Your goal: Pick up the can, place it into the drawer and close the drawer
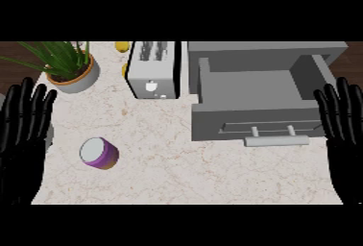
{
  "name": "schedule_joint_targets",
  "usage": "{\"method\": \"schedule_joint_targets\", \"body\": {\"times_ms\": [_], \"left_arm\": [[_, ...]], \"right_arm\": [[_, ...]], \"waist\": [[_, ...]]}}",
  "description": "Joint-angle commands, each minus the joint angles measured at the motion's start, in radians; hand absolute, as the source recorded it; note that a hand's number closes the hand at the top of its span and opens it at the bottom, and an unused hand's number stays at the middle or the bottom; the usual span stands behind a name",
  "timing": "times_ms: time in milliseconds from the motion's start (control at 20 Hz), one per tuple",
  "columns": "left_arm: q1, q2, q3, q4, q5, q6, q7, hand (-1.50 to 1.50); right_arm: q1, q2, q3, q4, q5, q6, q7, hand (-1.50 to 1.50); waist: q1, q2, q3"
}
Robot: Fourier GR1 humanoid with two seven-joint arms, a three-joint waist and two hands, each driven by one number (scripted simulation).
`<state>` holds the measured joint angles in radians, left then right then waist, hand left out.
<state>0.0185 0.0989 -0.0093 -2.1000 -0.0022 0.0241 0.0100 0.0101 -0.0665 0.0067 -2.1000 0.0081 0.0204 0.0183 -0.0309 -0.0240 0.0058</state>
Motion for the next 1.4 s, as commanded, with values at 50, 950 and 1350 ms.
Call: {"method": "schedule_joint_targets", "body": {"times_ms": [50, 950, 1350], "left_arm": [[0.048, 0.065, -0.001, -0.033, 0.184, -0.192, -0.066, -1.50], [0.211, 0.462, 0.305, 0.092, 0.736, -0.680, 0.175, -1.50], [0.149, 0.524, 0.426, 0.298, 0.862, -0.794, 0.210, -1.50]], "right_arm": [[0.026, -0.023, -0.057, -0.003, -0.064, 0.034, -0.027, -1.50], [0.236, -0.068, -0.267, -0.065, -0.189, 0.043, 0.156, -1.50], [0.323, -0.038, -0.308, -0.072, -0.224, 0.116, 0.094, -1.50]], "waist": [[0.032, 0.022, -0.006], [0.033, 0.021, -0.005], [0.027, 0.023, -0.006]]}}
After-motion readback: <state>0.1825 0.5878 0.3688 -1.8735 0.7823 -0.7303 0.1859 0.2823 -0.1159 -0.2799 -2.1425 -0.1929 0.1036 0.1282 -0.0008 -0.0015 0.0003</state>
